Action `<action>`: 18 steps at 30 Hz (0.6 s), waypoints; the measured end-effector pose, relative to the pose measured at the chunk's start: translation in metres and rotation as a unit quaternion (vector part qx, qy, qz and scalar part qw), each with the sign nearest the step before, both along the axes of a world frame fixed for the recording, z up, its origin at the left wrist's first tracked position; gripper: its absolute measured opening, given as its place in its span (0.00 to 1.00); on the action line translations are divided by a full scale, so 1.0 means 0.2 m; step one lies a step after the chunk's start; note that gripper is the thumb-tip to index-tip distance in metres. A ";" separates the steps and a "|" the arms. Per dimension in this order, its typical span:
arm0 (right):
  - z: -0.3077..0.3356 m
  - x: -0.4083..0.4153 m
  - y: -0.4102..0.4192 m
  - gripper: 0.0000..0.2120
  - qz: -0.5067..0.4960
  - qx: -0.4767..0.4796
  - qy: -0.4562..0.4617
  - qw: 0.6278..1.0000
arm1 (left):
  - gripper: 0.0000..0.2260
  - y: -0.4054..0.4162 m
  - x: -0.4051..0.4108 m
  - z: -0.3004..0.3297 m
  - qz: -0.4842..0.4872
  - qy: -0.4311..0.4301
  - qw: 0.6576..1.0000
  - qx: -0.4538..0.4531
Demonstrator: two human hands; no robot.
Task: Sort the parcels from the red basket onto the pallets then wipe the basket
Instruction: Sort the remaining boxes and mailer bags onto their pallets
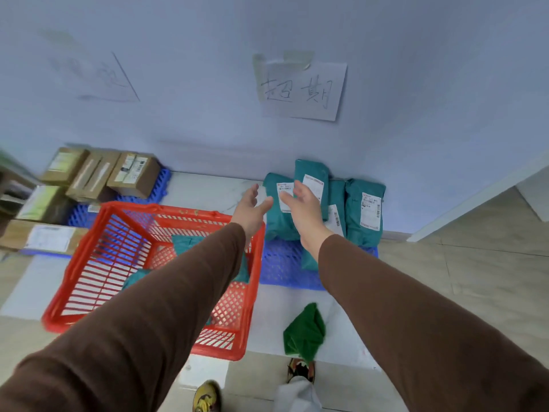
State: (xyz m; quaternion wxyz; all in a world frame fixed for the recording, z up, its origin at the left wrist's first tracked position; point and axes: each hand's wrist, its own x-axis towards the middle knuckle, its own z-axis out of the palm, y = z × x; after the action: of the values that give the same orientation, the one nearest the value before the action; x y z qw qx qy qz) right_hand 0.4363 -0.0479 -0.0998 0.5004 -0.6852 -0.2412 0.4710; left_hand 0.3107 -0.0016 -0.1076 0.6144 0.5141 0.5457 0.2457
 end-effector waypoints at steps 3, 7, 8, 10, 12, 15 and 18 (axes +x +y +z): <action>0.05 -0.18 0.00 0.30 0.011 0.004 0.001 1.000 | 0.28 0.01 -0.22 0.05 -0.002 0.004 1.000 0.021; 0.08 -0.48 -0.01 0.29 0.015 -0.002 0.008 1.000 | 0.28 0.04 -0.54 0.07 -0.006 0.009 1.000 0.018; 0.08 -0.56 -0.02 0.29 0.014 -0.008 0.007 1.000 | 0.27 0.03 -0.62 0.08 -0.009 0.008 1.000 0.015; 0.07 -0.71 -0.02 0.27 0.005 -0.012 0.013 1.000 | 0.27 0.04 -0.79 0.07 -0.010 0.004 1.000 0.011; 0.05 -0.83 -0.03 0.27 -0.007 -0.019 0.016 1.000 | 0.27 0.04 -0.94 0.05 -0.016 0.001 1.000 0.005; -0.01 -0.97 -0.04 0.27 -0.019 -0.042 0.015 0.999 | 0.27 0.05 -1.13 -0.01 -0.032 0.001 0.999 -0.017; -0.11 -1.06 -0.07 0.27 -0.038 -0.075 0.023 0.996 | 0.26 0.05 -1.30 -0.08 -0.040 0.015 0.999 -0.027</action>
State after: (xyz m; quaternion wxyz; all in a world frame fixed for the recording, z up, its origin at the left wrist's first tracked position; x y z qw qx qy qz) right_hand 0.2236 -0.0624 -0.1217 0.4706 -0.7186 -0.1671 0.4840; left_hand 0.0514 0.0076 -0.1236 0.6291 0.5224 0.5403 0.1985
